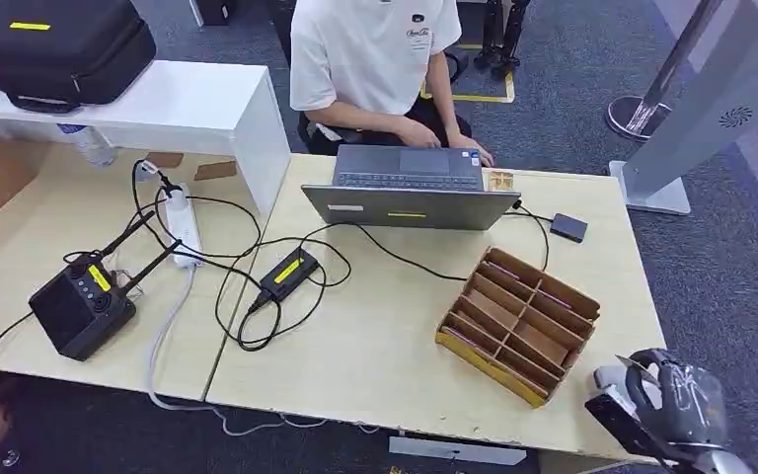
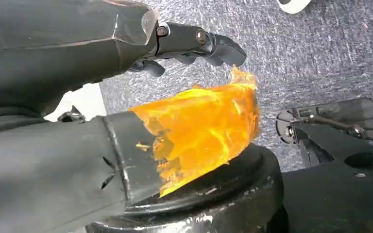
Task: Pass the card to the sensor for recognition and then transmit it.
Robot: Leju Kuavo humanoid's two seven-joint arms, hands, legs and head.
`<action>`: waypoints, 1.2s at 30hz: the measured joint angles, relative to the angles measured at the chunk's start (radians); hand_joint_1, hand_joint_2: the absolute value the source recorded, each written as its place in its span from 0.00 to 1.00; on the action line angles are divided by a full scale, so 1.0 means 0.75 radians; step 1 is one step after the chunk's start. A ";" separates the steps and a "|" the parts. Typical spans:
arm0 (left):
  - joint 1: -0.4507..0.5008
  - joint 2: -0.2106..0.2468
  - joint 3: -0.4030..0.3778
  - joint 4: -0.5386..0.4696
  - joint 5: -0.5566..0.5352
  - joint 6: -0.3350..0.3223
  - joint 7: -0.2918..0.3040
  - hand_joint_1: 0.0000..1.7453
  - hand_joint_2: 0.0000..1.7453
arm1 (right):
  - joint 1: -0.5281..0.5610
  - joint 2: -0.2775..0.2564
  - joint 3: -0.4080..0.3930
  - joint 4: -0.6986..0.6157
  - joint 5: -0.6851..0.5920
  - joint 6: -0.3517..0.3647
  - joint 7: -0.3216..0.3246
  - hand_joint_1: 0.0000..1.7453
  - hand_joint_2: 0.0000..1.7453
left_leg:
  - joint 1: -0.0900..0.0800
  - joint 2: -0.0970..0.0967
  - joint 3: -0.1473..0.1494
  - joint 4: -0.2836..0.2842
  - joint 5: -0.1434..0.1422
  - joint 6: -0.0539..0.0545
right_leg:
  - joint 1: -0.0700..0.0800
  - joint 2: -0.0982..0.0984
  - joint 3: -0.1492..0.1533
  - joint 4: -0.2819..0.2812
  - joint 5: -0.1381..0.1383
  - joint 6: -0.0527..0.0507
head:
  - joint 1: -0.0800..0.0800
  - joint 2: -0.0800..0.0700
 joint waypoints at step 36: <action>-0.001 0.001 0.009 0.000 -0.011 0.005 0.002 0.00 0.00 | 0.021 0.072 -0.127 0.056 0.048 0.035 -0.021 1.00 1.00 | 0.000 0.002 0.003 0.000 0.000 0.000 | 0.000 0.001 0.003 0.000 0.001 -0.001 | -0.001 0.000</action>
